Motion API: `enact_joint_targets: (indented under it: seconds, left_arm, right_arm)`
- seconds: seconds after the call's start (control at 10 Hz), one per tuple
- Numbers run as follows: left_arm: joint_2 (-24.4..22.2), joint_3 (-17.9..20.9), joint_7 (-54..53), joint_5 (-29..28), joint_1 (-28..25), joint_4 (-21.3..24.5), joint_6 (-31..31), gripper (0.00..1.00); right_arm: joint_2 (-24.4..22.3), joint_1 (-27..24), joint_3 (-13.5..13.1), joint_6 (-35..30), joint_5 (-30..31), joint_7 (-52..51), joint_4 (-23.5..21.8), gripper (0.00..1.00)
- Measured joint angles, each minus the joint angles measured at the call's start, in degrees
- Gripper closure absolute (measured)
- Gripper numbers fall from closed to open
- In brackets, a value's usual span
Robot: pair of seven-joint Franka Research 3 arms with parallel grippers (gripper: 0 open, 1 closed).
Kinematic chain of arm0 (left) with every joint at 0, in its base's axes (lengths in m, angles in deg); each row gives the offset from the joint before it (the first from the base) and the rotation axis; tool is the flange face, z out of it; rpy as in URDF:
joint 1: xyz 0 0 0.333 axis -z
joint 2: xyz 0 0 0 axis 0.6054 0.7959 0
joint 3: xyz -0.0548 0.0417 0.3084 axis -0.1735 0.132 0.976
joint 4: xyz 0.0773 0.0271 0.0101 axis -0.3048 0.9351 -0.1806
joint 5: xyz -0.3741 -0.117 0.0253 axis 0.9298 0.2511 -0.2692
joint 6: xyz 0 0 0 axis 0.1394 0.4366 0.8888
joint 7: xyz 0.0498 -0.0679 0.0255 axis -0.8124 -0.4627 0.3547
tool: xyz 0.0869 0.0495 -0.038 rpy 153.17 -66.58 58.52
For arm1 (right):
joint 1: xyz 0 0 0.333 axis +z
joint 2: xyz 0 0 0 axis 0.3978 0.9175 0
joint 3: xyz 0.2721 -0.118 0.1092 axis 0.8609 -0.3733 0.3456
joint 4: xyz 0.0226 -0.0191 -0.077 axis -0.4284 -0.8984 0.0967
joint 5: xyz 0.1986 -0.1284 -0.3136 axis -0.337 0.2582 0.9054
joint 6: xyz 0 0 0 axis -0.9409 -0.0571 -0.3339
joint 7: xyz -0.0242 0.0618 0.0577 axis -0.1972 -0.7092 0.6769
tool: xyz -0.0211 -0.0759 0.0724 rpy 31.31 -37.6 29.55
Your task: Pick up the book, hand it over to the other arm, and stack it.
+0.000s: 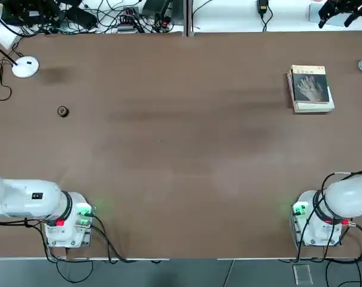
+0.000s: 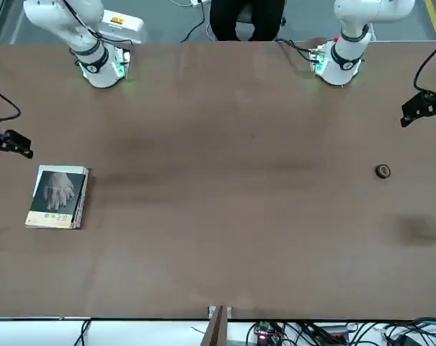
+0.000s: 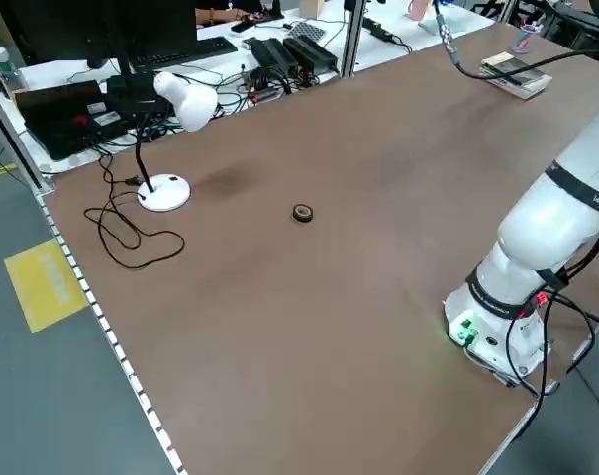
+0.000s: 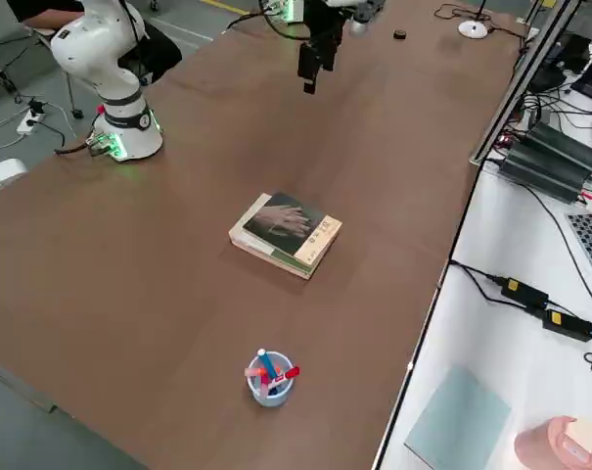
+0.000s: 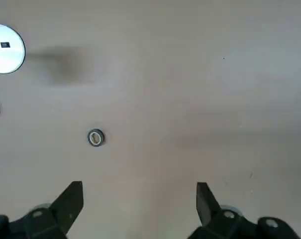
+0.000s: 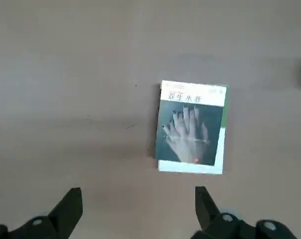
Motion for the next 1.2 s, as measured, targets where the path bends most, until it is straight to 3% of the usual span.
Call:
enact_joint_targets:
  seconds: [0.7, 1.2]
  left_arm:
    - [0.1, 0.0, 0.0, 0.0, 0.0, -0.1, 0.0, 0.00]
    - [0.1, 0.0, 0.0, 0.0, 0.0, -0.2, 0.0, 0.00]
  right_arm:
    - [0.0, 1.5, 0.0, -3.2, 0.1, 7.1, 5.4, 0.00]
    - [0.9, 1.4, -0.3, -1.5, 0.8, 1.9, 3.8, 0.00]
